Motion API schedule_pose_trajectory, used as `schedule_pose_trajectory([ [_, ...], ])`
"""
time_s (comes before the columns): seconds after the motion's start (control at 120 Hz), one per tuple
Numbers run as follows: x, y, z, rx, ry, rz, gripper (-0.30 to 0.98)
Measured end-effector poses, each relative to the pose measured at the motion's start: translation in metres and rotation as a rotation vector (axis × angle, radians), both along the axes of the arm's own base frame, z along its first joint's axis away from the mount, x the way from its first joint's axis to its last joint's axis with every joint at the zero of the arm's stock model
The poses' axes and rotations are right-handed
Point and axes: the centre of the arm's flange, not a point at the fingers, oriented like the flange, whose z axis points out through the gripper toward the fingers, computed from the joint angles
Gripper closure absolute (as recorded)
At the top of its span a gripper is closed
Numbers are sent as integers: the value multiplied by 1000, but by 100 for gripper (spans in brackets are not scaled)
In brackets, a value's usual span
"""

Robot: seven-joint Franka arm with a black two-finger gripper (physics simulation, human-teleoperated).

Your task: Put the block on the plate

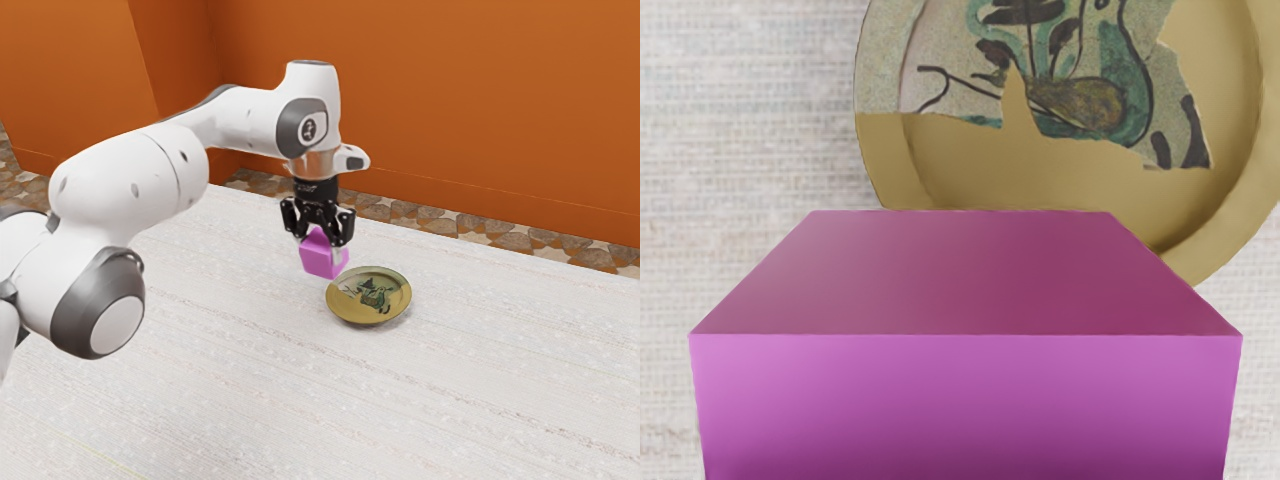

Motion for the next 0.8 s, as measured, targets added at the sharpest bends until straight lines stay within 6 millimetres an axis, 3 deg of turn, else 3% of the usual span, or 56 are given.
schedule_pose_trajectory([
  [0.133, -3, -18, -1, -14, 17, -24, 32],
  [0.267, -3, -24, -29, -10, 58, -29, 33],
  [0.625, 1, -15, -41, 2, 78, -16, 32],
  [0.692, 4, -5, -36, 0, 74, -3, 32],
  [0.8, 8, 6, -46, 3, 85, 10, 31],
])
